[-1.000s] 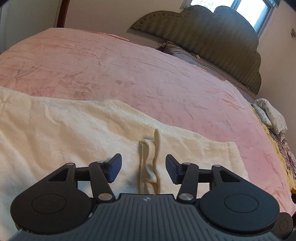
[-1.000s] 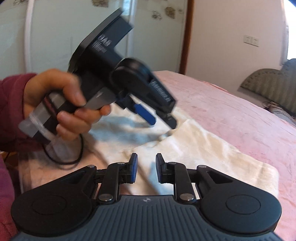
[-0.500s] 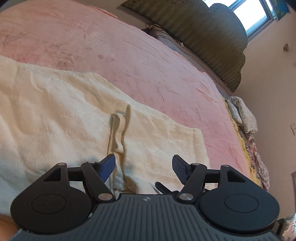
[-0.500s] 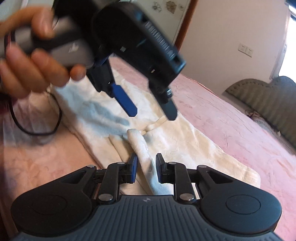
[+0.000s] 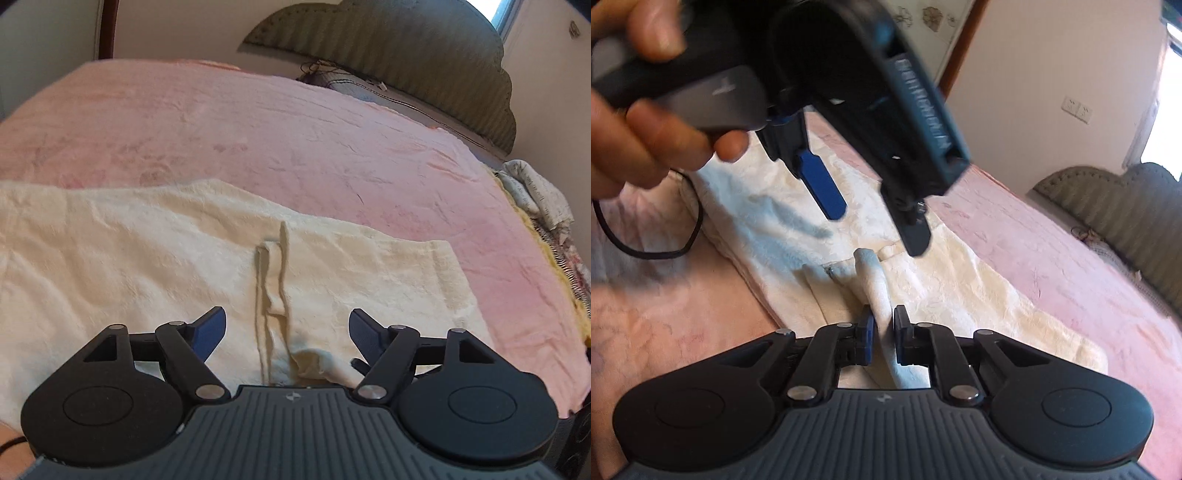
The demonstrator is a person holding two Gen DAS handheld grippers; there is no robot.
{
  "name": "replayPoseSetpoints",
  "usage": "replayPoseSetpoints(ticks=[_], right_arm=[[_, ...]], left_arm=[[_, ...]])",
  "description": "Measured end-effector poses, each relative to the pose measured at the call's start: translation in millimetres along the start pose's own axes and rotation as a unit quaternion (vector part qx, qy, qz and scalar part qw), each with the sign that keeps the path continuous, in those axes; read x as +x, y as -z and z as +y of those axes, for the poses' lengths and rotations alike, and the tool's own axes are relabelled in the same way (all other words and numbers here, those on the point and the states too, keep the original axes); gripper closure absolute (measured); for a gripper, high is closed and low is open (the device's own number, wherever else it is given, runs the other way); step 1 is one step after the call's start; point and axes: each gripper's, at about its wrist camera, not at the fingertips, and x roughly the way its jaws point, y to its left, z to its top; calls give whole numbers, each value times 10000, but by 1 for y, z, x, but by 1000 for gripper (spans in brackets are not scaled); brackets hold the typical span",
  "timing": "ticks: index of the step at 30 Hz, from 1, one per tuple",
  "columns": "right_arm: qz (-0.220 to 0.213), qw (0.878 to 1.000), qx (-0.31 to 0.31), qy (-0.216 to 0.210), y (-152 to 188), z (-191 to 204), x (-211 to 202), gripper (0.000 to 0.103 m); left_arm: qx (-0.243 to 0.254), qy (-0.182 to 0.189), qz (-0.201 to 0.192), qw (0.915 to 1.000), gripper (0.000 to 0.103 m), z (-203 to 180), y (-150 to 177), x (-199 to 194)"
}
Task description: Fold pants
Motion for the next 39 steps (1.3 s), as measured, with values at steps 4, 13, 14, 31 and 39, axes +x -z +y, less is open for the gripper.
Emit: replayPoseSetpoints(ticks=[4,13,14,31,39], right_arm=[[-57,9985,502,-209,3,-13,-3,92],[-345,9799,1866,-623,10,-51,-9,92],[-387,9763,2024,-667,12,-56,-11,92],[-529,9774,1851,-877,9,-55,-23,92],[-201,9754,2159,-403,6,-68,-12,92]], left_arm=[[30,-97,-31,9999,23,1,-1,-1],[-1512,1627,651,9728,23,35,-9,9],[-1823,1904,820,9611,23,40,-8,15],[-4010,2712,1877,8546,24,75,23,74],[-3862,2578,1955,8638,91,78,33,74]])
